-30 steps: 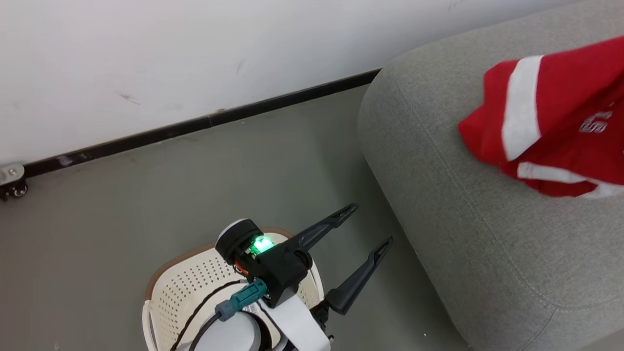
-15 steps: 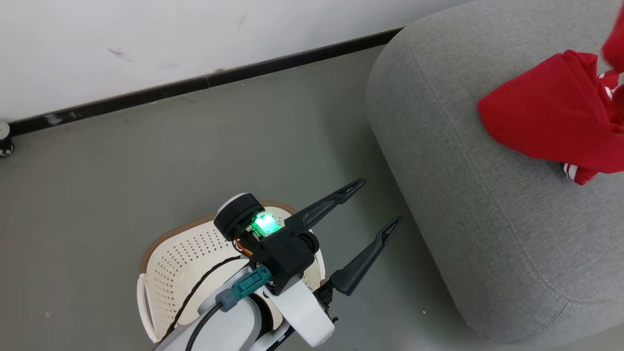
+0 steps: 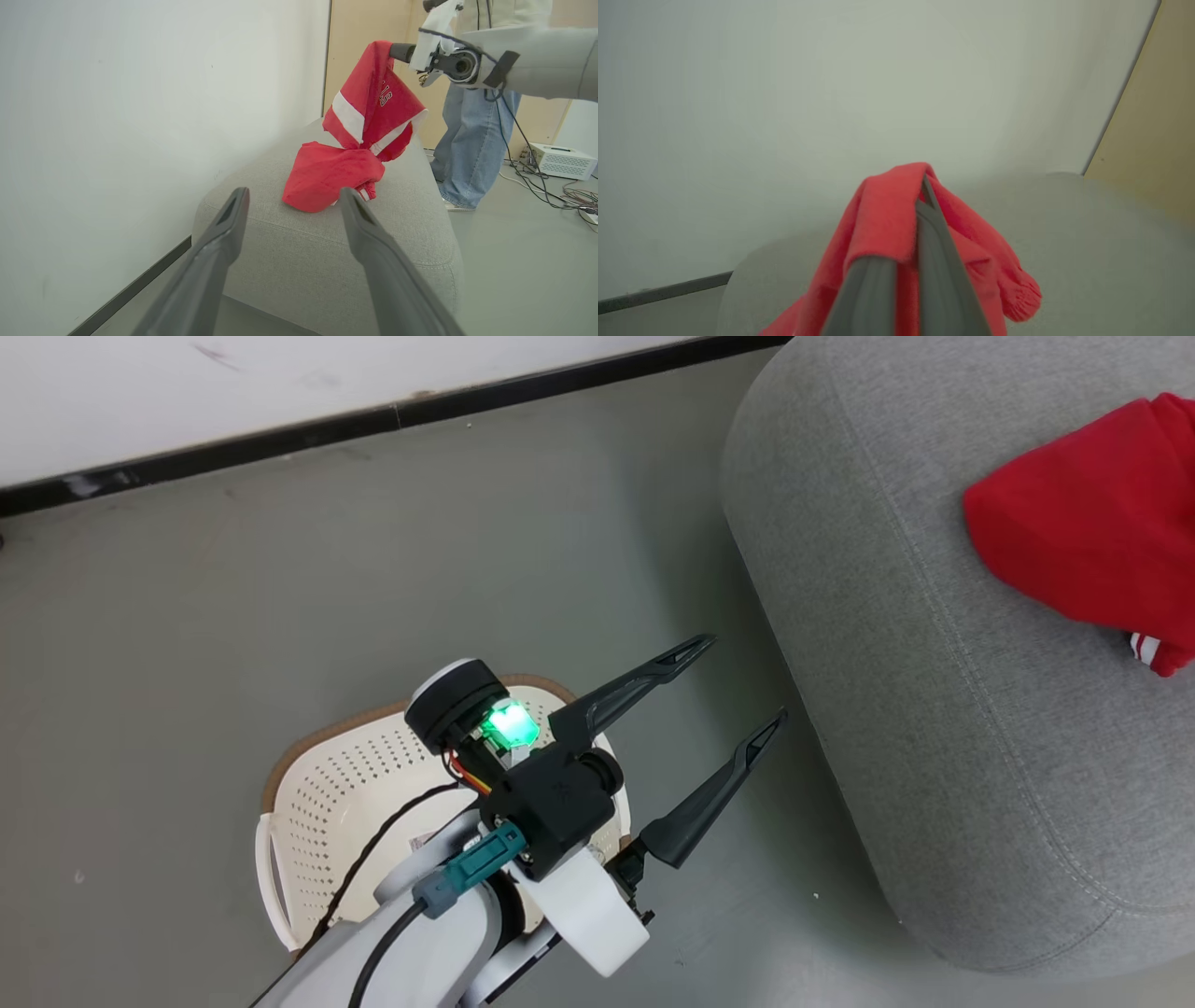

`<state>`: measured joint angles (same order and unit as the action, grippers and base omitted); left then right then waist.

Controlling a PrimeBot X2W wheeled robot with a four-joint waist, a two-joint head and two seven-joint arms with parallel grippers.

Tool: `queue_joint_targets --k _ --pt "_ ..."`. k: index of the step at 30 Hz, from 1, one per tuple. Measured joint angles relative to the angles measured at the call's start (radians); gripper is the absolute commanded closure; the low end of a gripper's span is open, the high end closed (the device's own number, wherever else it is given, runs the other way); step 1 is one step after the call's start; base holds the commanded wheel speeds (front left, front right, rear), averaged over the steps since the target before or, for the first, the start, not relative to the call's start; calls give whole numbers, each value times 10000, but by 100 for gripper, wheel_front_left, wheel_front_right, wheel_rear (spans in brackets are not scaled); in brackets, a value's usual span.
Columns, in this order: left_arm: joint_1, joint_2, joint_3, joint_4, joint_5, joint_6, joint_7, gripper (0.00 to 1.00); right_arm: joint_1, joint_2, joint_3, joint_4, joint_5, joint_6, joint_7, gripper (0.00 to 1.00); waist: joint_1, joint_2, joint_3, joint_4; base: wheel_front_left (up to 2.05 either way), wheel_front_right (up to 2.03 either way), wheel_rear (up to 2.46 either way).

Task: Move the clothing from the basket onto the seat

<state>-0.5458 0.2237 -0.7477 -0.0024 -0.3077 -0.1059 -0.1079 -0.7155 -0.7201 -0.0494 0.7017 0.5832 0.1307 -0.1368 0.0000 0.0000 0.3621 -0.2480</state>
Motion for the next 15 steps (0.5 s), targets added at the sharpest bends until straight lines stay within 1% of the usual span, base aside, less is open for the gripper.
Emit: queue_joint_targets --k 2,5,15 --pt "-97 6 -8 -29 40 0 21 0 337 397 138 221 12 0 -48 100 0 0 117 35 0 0 0" --pt "-143 10 -13 -61 58 0 21 0 674 796 219 476 0 0 -155 100 0 0 280 90 0 0 0" --pt "-352 50 -31 -79 128 -2 35 0 854 1511 213 1016 -48 0 -514 100 0 0 714 196 0 0 0"
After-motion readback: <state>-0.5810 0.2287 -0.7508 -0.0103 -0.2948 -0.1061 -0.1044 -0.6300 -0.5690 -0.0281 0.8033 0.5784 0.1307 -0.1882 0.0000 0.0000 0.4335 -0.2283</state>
